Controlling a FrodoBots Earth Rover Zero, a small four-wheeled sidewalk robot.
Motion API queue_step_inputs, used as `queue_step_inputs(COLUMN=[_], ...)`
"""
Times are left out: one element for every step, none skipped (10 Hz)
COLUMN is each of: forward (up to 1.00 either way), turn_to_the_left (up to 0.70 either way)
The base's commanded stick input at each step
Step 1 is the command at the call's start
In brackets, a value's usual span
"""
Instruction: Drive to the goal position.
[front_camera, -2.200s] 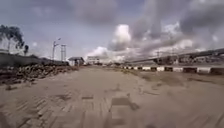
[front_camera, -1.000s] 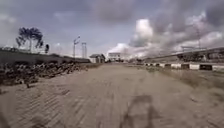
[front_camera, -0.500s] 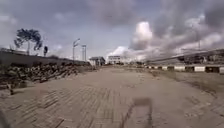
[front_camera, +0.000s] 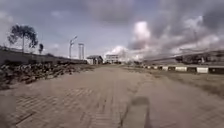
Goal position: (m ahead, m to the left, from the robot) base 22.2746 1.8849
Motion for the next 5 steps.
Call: queue_step_inputs(forward=[1.00, 1.00, 1.00, 1.00, 1.00], turn_to_the_left=[0.00, 0.00, 0.00, 0.00, 0.00])
